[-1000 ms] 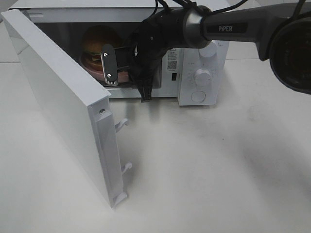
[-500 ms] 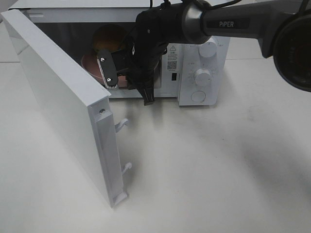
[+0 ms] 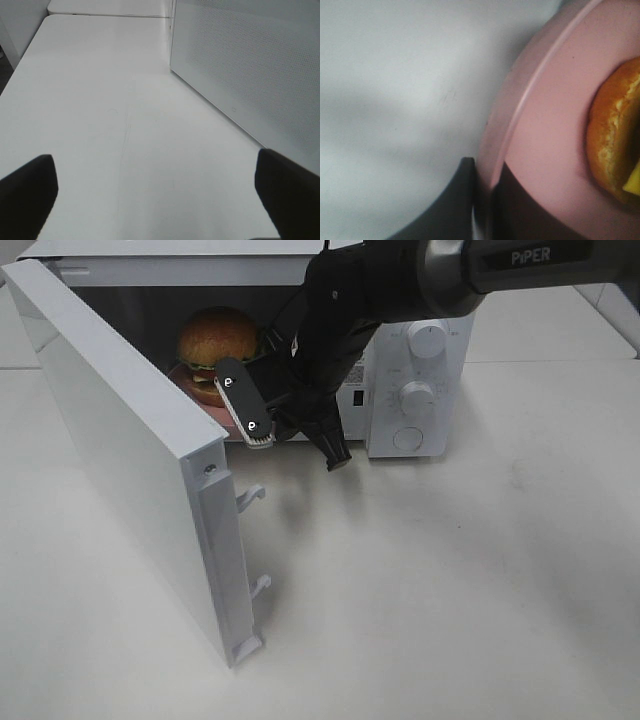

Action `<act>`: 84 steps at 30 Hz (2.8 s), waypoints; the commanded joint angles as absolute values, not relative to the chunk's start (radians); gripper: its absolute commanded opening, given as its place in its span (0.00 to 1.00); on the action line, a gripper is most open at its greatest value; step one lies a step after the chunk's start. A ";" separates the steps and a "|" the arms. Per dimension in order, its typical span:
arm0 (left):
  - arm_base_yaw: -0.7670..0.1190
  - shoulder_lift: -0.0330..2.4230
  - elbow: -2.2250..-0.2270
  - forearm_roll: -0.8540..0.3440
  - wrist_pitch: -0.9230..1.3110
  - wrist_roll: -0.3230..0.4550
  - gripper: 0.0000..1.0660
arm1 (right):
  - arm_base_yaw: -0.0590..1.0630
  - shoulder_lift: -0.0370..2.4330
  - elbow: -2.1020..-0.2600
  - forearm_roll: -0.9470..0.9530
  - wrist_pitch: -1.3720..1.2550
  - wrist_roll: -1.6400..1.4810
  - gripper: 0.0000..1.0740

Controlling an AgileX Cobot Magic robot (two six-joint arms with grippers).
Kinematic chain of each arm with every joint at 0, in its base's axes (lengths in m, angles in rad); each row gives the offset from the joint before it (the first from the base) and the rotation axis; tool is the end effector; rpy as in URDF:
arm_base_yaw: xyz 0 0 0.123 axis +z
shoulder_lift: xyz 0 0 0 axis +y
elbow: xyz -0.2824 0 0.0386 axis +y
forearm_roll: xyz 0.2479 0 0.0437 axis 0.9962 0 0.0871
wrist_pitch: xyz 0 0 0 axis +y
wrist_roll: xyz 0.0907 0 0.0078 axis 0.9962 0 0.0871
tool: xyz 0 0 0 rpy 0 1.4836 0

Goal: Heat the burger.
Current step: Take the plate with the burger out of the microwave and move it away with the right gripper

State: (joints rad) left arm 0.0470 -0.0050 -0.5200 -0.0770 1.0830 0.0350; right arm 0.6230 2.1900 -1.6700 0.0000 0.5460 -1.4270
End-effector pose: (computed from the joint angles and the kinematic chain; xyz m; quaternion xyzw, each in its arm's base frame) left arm -0.0087 -0.0066 0.2810 -0.0027 0.8519 -0.0170 0.5234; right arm 0.3922 0.2817 0.1697 -0.8175 0.4965 -0.1141 0.2684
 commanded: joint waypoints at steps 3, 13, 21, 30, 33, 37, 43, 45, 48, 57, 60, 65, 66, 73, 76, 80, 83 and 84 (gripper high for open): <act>0.050 -0.020 -0.517 -0.077 1.072 0.030 0.94 | 0.625 2.102 -1.592 0.007 0.453 -1.494 0.00; 0.050 -0.020 -0.517 -0.077 1.072 0.030 0.94 | 0.625 2.011 -1.503 0.088 0.414 -1.575 0.00; 0.050 -0.020 -0.517 -0.077 1.072 0.030 0.94 | 0.622 1.956 -1.439 0.149 0.408 -1.646 0.00; 0.050 -0.020 -0.517 -0.077 1.072 0.030 0.94 | 0.622 1.857 -1.304 0.154 0.354 -1.661 0.00; 0.050 -0.020 -0.517 -0.077 1.072 0.030 0.94 | 0.622 1.826 -1.253 0.154 0.341 -1.665 0.00; 0.050 -0.020 -0.517 -0.077 1.072 0.030 0.94 | 0.625 1.783 -1.187 0.154 0.320 -1.667 0.00; 0.050 -0.020 -0.517 -0.077 1.072 0.030 0.94 | 0.625 1.710 -1.075 0.154 0.277 -1.667 0.00; 0.050 -0.020 -0.517 -0.077 1.072 0.030 0.94 | 0.625 1.681 -1.037 0.154 0.260 -1.667 0.00; 0.050 -0.020 -0.517 -0.077 1.072 0.030 0.94 | 0.625 1.640 -0.980 0.154 0.247 -1.667 0.00; 0.050 -0.020 -0.517 -0.077 1.072 0.030 0.94 | 0.625 1.513 -0.836 0.154 0.219 -1.661 0.00; 0.050 -0.020 -0.517 -0.077 1.072 0.030 0.94 | 0.625 1.464 -0.791 0.154 0.219 -1.656 0.00; 0.050 -0.020 -0.517 -0.077 1.072 0.030 0.94 | 0.625 1.386 -0.717 0.154 0.222 -1.654 0.00; 0.050 -0.020 -0.517 -0.077 1.072 0.030 0.94 | 0.625 1.354 -0.691 0.153 0.223 -1.641 0.00; 0.050 -0.020 -0.517 -0.077 1.072 0.030 0.94 | 0.625 1.250 -0.612 0.153 0.233 -1.597 0.00; 0.050 -0.020 -0.517 -0.077 1.072 0.030 0.94 | 0.625 1.181 -0.559 0.153 0.237 -1.573 0.00; 0.050 -0.020 -0.517 -0.077 1.072 0.030 0.94 | 0.625 1.102 -0.509 0.140 0.279 -1.549 0.00; 0.050 -0.020 -0.517 -0.077 1.072 0.030 0.94 | 0.625 1.086 -0.502 0.127 0.289 -1.541 0.00; 0.050 -0.020 -0.517 -0.077 1.072 0.030 0.94 | 0.625 1.051 -0.492 0.106 0.313 -1.508 0.00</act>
